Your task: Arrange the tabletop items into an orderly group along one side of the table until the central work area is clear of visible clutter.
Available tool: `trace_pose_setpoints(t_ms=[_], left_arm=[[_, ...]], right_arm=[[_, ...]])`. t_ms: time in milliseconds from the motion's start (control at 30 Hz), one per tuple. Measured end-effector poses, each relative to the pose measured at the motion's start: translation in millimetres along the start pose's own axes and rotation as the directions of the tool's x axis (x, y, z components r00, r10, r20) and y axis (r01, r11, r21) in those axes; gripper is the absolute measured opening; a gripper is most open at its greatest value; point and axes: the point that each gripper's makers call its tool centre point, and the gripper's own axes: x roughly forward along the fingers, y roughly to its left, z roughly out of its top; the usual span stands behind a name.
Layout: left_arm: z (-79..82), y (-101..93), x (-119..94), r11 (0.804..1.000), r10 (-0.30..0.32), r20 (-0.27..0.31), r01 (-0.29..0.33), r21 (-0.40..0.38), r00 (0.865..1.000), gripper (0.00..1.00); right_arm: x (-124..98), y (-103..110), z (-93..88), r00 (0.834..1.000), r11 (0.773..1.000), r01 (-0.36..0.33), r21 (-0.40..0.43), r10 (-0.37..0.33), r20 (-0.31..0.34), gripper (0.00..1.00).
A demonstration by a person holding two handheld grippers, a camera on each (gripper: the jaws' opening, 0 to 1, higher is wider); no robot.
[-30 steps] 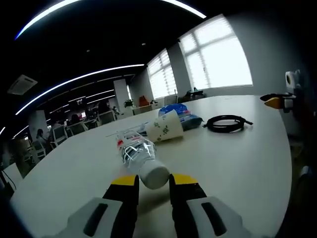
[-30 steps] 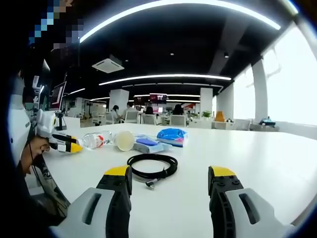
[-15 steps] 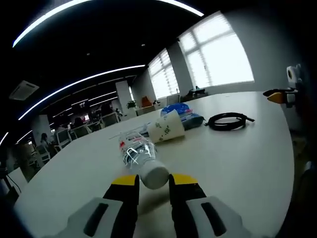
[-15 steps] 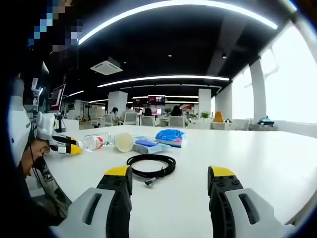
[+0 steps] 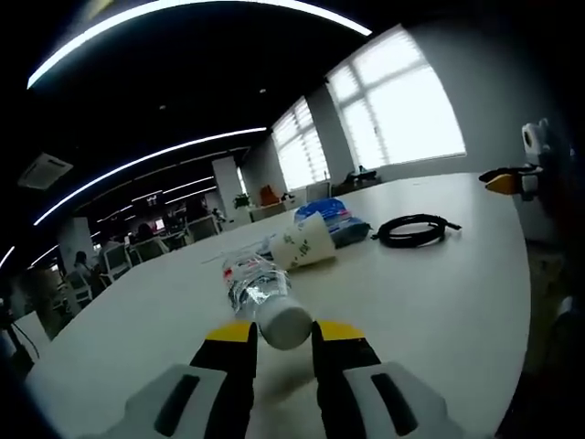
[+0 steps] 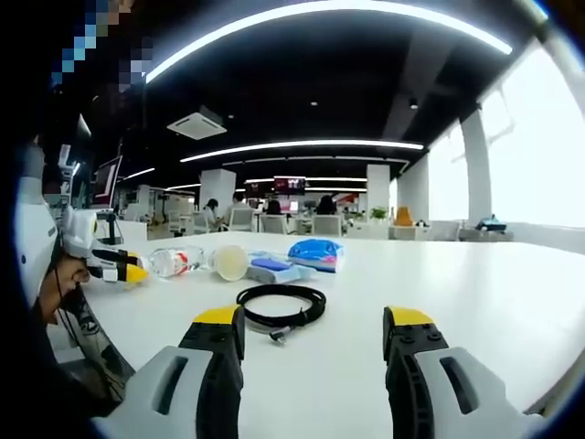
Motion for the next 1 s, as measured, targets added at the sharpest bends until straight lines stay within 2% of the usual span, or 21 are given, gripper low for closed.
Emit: trace_pose_setpoints(t_ms=[400,467,533,600,633,667,767,1000], left_arm=[[17.8,2.8,-7.9,1.0,0.001,0.048,-0.002,0.026,0.999,0.22],[18.3,3.0,-7.9,1.0,0.001,0.048,-0.003,0.027,0.999,0.03],[18.8,3.3,-8.0,1.0,0.002,0.049,-0.003,0.028,0.999,0.0],[39.6,15.5,-2.3,0.999,0.033,0.143,-0.037,0.028,0.989,0.0],[37.4,15.6,0.3,0.999,0.025,0.14,-0.029,0.027,0.99,0.0],[30.4,14.5,2.3,1.0,0.007,0.114,-0.008,0.01,0.993,0.0],[20.2,14.6,4.7,1.0,0.001,0.091,-0.002,0.004,0.996,0.0],[15.9,9.3,0.1,1.0,-0.006,0.079,0.005,0.0,0.997,0.0]], right_arm=[[-6.4,-0.3,2.8,1.0,1.0,0.008,0.0,-0.008,0.011,0.58],[-6.5,-0.4,2.9,1.0,1.0,0.008,0.0,-0.008,0.011,0.58],[-6.6,-0.4,2.9,1.0,1.0,0.008,0.0,-0.008,0.011,0.58],[-7.8,0.7,1.2,1.0,1.0,0.008,0.003,-0.008,0.01,0.58],[-8.0,1.0,1.0,1.0,1.0,0.008,0.003,-0.008,0.008,0.58],[-8.3,1.4,1.2,1.0,1.0,0.007,0.0,-0.007,0.008,0.58],[-9.5,0.0,2.0,1.0,1.0,0.014,-0.006,-0.014,0.008,0.58],[-7.7,-0.9,-1.8,1.0,1.0,0.016,0.004,-0.016,0.001,0.58]])
